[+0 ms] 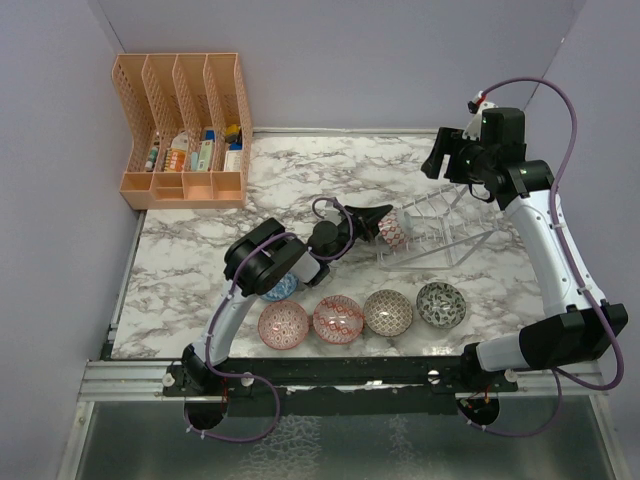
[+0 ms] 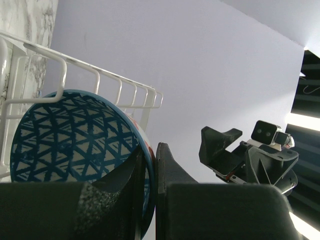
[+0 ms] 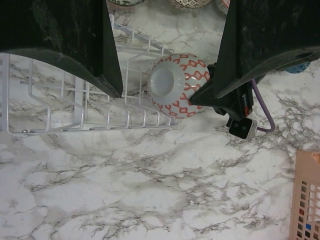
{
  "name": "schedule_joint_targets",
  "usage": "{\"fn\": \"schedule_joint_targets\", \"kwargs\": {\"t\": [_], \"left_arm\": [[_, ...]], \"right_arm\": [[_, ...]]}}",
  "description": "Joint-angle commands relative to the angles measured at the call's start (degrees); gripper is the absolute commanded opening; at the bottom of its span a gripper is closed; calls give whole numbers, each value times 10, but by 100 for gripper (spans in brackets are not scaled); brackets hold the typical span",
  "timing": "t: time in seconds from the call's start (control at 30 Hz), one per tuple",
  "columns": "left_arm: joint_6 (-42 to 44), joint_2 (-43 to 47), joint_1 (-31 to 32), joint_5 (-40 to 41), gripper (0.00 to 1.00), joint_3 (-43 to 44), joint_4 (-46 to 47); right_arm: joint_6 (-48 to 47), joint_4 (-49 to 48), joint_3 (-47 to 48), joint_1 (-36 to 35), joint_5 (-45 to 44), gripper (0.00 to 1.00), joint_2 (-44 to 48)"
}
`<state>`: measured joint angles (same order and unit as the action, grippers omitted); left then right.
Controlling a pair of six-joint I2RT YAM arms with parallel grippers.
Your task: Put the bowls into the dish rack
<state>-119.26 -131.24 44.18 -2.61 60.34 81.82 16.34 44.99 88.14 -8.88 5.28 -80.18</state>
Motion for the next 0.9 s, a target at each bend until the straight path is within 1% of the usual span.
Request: {"fn": "schedule_joint_targets", "kwargs": {"t": [0.0, 0.23, 0.27, 0.33, 0.43, 0.53, 0.6, 0.87], "left_arm": [[-19, -24, 3, -20, 0, 38, 52], [-23, -38, 3, -33, 0, 36, 45], [-24, -39, 3, -37, 1, 34, 43], [-26, -37, 2, -47, 15, 31, 30], [-22, -31, 3, -66, 24, 30, 8], [-16, -25, 2, -83, 36, 31, -10], [-14, -23, 1, -91, 41, 33, -18], [6, 0, -4, -113, 54, 18, -58]], "right_arm": [[-10, -11, 23, 3, -6, 73, -5], [-11, -11, 25, 3, -2, 74, -7], [-11, -12, 25, 3, -1, 74, -8], [-9, -12, 25, 3, 1, 74, -9], [-8, -13, 25, 3, 5, 74, -8], [-8, -12, 25, 3, 7, 74, -6], [-8, -12, 26, 3, 6, 74, -3], [-9, -10, 26, 3, 10, 75, 6]]}}
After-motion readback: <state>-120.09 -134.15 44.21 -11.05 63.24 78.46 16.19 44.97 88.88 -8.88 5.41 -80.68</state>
